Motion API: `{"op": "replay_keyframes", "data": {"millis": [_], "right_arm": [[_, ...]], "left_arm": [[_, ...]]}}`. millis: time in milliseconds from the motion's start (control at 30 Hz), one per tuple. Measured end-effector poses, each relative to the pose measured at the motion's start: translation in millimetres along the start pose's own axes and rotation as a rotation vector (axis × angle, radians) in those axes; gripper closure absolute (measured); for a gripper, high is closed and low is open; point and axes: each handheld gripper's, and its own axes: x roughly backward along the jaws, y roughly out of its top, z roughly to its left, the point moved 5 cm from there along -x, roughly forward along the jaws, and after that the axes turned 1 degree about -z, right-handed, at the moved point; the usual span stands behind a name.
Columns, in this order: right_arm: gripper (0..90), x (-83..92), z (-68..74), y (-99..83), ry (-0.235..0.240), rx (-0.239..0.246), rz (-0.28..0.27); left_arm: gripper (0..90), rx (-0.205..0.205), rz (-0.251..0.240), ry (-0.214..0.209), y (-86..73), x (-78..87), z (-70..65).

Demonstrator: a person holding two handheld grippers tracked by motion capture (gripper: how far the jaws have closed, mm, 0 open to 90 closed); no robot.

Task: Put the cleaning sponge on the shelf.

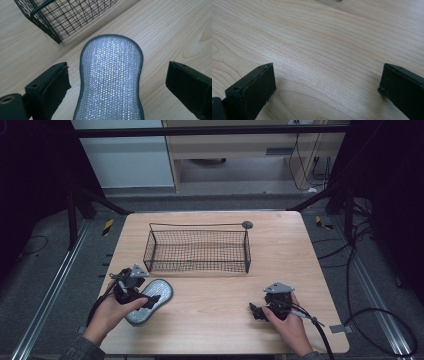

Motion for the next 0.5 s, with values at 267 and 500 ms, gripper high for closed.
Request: {"op": "replay_keyframes", "data": {"millis": [267, 500], "right_arm": [[0.5, -0.4, -0.6, 0.3, 0.004, 0.008, 0.0], [0.4, -0.5, -0.6, 0.4, 0.003, 0.006, 0.0]], "left_arm": [[4.4, -0.022, 0.076, 0.033, -1.7, 0.0, 5.6], [4.4, -0.051, 0.148, 0.009, -8.9, -6.4, 2.9]]}}
